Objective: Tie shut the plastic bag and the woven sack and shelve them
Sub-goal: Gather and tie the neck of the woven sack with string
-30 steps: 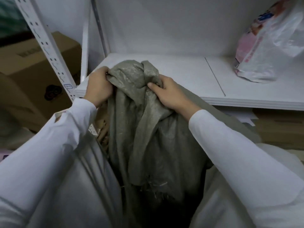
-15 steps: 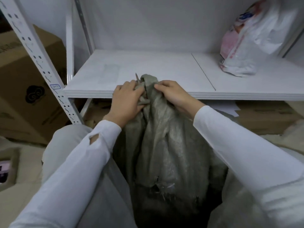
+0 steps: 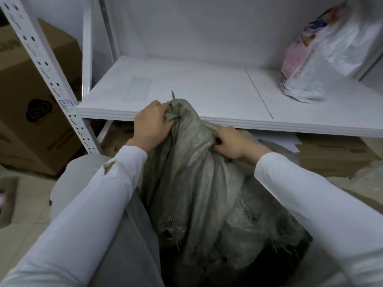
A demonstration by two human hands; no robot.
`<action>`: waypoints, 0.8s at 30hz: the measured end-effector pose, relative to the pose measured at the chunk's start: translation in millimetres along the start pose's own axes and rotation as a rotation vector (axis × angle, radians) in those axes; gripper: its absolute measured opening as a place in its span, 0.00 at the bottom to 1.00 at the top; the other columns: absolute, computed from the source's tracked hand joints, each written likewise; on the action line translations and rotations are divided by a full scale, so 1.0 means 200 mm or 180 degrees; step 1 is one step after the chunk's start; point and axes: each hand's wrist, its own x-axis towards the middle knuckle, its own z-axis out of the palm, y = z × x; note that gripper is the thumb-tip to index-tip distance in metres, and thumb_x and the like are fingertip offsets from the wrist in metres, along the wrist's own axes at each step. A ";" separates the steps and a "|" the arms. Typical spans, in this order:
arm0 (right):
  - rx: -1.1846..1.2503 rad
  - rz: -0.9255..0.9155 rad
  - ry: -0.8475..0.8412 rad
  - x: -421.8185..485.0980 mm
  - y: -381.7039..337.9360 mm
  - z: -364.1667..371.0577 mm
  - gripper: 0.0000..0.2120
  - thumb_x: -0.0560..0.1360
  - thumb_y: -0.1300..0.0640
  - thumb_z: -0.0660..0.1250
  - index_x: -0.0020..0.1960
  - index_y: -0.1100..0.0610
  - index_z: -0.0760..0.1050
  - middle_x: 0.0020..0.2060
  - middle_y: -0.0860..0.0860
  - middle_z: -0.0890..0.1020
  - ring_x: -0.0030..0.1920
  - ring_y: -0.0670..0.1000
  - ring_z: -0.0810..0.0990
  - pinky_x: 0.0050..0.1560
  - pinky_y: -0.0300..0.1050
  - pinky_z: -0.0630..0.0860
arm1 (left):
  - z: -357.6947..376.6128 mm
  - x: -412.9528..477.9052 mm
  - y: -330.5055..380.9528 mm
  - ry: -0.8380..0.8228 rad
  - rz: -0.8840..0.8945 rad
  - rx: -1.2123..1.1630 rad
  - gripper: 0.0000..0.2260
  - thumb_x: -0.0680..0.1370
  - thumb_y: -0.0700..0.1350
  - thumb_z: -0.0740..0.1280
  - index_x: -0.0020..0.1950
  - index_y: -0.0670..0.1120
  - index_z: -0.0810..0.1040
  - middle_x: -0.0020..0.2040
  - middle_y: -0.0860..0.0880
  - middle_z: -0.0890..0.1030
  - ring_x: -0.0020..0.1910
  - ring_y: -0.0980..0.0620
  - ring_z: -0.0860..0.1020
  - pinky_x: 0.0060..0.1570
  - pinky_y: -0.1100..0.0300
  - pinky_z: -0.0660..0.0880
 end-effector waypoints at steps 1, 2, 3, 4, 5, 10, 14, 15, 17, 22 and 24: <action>0.0236 0.0036 0.0149 0.03 0.04 0.01 0.04 0.72 0.61 0.65 0.42 0.61 0.77 0.43 0.58 0.82 0.48 0.59 0.79 0.44 0.49 0.73 | 0.02 0.02 0.01 -0.0031 -0.0003 -0.0035 0.12 0.75 0.54 0.66 0.54 0.49 0.78 0.44 0.46 0.75 0.45 0.42 0.76 0.38 0.57 0.66; 0.0406 0.0063 0.0284 0.06 0.07 0.00 0.04 0.72 0.62 0.63 0.42 0.61 0.77 0.43 0.59 0.82 0.48 0.59 0.79 0.44 0.48 0.71 | 0.03 0.03 0.01 -0.0034 -0.0025 -0.0052 0.12 0.75 0.54 0.67 0.53 0.49 0.78 0.43 0.47 0.74 0.45 0.42 0.76 0.38 0.57 0.66; 0.0497 0.0073 0.0405 0.09 0.09 -0.01 0.05 0.72 0.64 0.62 0.42 0.62 0.77 0.44 0.60 0.82 0.47 0.58 0.79 0.43 0.47 0.70 | 0.05 0.03 0.00 -0.0037 -0.0059 -0.0061 0.12 0.75 0.55 0.67 0.53 0.49 0.78 0.43 0.47 0.74 0.45 0.42 0.76 0.38 0.56 0.66; 0.0545 0.0058 0.0523 0.11 0.10 -0.02 0.06 0.73 0.64 0.61 0.41 0.63 0.76 0.44 0.60 0.82 0.47 0.59 0.78 0.42 0.47 0.68 | 0.07 0.04 0.00 -0.0063 -0.0084 -0.0063 0.13 0.75 0.56 0.67 0.52 0.48 0.77 0.43 0.47 0.74 0.45 0.42 0.76 0.39 0.56 0.67; 0.0602 0.0065 0.0595 0.12 0.10 -0.03 0.07 0.73 0.65 0.60 0.41 0.63 0.76 0.43 0.60 0.82 0.46 0.59 0.78 0.41 0.47 0.68 | 0.08 0.04 0.01 -0.0141 -0.0099 -0.0059 0.14 0.75 0.57 0.66 0.52 0.47 0.77 0.44 0.47 0.73 0.46 0.42 0.75 0.40 0.55 0.68; 0.1092 0.0147 0.0822 0.13 0.07 -0.03 0.12 0.76 0.63 0.58 0.43 0.65 0.79 0.41 0.59 0.83 0.47 0.59 0.79 0.41 0.44 0.67 | 0.00 -0.03 0.09 -0.0016 0.0117 -0.0179 0.28 0.71 0.67 0.60 0.60 0.49 0.76 0.65 0.44 0.71 0.66 0.43 0.66 0.64 0.47 0.66; 0.1533 0.0378 0.1276 0.12 0.02 -0.08 0.16 0.79 0.56 0.60 0.38 0.63 0.76 0.38 0.60 0.80 0.43 0.56 0.76 0.40 0.45 0.61 | -0.14 -0.17 0.18 -0.0043 0.0425 -0.0149 0.34 0.67 0.74 0.58 0.61 0.51 0.75 0.62 0.50 0.72 0.64 0.47 0.66 0.63 0.49 0.64; 0.1734 0.0504 0.1353 0.12 0.03 -0.09 0.17 0.79 0.54 0.60 0.37 0.62 0.75 0.36 0.59 0.78 0.41 0.55 0.75 0.40 0.46 0.62 | -0.16 -0.22 0.19 -0.0252 0.0398 0.0107 0.37 0.64 0.76 0.59 0.62 0.52 0.73 0.60 0.51 0.73 0.62 0.48 0.67 0.61 0.48 0.65; 0.2167 0.0772 0.1426 0.12 0.05 -0.09 0.18 0.79 0.52 0.61 0.37 0.63 0.75 0.34 0.58 0.76 0.39 0.54 0.75 0.39 0.45 0.66 | -0.15 -0.29 0.17 -0.0860 0.0227 0.0643 0.39 0.63 0.75 0.64 0.65 0.51 0.70 0.60 0.49 0.75 0.60 0.45 0.71 0.59 0.47 0.66; 0.2971 0.0326 0.0664 -0.06 0.09 -0.12 0.21 0.77 0.47 0.67 0.59 0.65 0.75 0.49 0.54 0.80 0.51 0.56 0.83 0.53 0.52 0.81 | -0.04 -0.32 0.09 -0.1485 -0.0279 0.0200 0.13 0.75 0.50 0.68 0.52 0.40 0.78 0.49 0.40 0.80 0.48 0.43 0.78 0.45 0.55 0.72; 0.1933 -0.0217 0.0087 -0.17 0.12 -0.14 0.37 0.69 0.43 0.74 0.72 0.56 0.65 0.62 0.46 0.75 0.62 0.46 0.75 0.63 0.43 0.72 | -0.02 -0.26 0.13 -0.1266 -0.0826 -0.0959 0.08 0.74 0.45 0.69 0.48 0.40 0.80 0.46 0.44 0.82 0.46 0.48 0.78 0.44 0.59 0.73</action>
